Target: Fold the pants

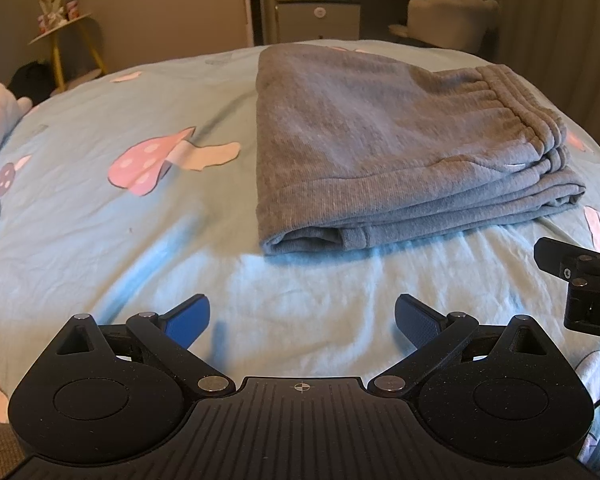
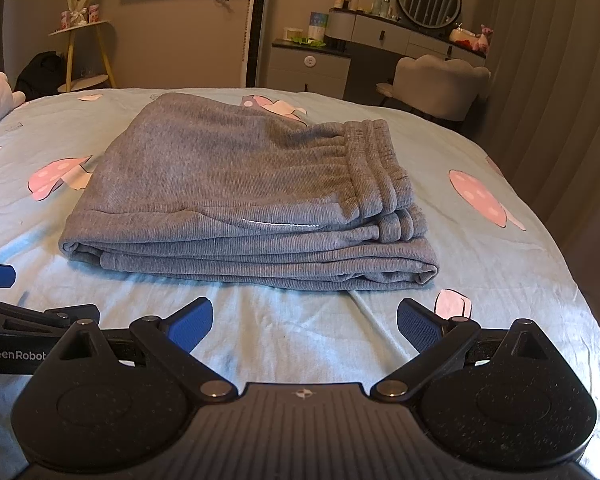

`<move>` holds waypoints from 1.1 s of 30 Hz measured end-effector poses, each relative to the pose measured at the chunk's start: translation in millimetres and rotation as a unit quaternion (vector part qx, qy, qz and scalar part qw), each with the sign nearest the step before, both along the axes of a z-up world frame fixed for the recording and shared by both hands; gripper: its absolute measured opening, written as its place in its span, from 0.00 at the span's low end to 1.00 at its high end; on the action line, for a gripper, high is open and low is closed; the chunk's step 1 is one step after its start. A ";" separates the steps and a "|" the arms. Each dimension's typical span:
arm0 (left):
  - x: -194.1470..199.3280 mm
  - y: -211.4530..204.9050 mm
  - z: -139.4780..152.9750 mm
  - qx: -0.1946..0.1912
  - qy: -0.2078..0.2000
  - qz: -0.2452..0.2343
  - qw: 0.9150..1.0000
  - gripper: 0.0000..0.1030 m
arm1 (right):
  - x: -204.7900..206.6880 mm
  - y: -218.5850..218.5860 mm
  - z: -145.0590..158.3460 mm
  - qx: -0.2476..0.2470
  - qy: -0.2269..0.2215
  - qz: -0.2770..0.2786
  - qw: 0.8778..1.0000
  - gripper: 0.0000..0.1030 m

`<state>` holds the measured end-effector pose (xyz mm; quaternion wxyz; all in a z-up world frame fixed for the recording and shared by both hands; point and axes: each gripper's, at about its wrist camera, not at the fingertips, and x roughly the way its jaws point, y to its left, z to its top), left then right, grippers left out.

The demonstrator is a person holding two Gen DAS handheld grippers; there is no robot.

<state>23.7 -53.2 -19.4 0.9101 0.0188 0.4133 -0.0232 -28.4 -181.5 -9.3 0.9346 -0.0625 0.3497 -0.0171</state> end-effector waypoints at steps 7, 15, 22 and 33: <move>0.0 0.0 0.2 -0.002 0.000 0.001 1.000 0.99 | -0.1 0.1 -0.2 -0.001 0.001 0.001 1.000 0.96; -0.4 0.1 1.1 -0.004 -0.002 -0.001 1.000 0.99 | -0.2 0.1 -0.2 -0.001 0.001 0.000 1.000 0.96; -1.3 -1.2 2.1 -0.001 -0.005 -0.004 1.000 0.99 | -0.4 0.0 0.0 -0.001 0.001 0.001 1.000 0.96; -1.8 -1.8 2.3 -0.001 -0.004 -0.004 1.000 0.99 | -0.9 -0.3 0.5 -0.001 0.000 0.000 1.000 0.96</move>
